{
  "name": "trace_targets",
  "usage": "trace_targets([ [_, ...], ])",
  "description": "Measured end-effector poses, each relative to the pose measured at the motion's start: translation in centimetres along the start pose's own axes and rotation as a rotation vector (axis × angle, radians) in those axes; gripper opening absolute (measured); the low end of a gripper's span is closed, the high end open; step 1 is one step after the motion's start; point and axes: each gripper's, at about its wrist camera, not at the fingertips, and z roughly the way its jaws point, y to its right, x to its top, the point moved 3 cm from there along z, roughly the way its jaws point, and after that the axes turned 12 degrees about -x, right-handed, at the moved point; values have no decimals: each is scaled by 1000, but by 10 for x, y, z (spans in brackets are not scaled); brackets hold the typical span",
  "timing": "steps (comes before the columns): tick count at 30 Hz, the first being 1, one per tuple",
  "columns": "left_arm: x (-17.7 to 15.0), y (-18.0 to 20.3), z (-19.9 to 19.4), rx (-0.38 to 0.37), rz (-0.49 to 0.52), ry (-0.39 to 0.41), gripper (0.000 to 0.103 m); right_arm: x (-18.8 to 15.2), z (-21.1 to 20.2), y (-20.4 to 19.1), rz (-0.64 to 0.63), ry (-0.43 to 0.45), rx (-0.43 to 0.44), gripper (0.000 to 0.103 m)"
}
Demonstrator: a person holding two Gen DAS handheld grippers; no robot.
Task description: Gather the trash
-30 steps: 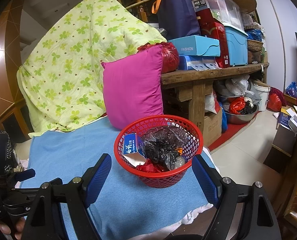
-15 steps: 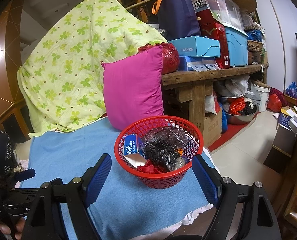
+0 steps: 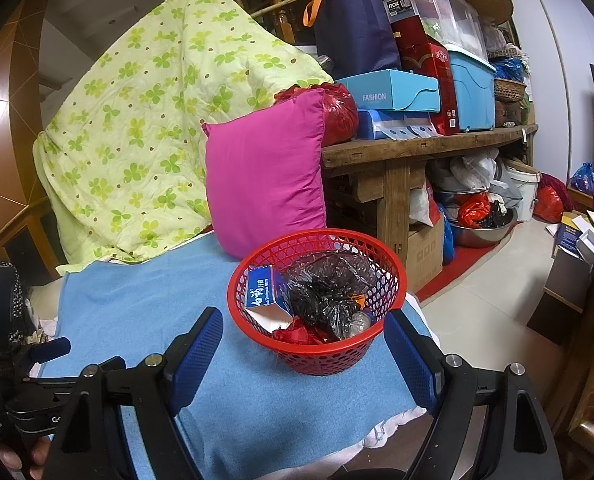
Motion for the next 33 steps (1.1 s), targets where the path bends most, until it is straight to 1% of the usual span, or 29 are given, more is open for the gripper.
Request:
trace_targets([
  [25,-1,-1,0,-1,-7,0,90,-2,0,1,-1,-1,-1,85],
  [33,1,3,-7,5,0,9,90,-2,-5,1,4,6,-4,85],
])
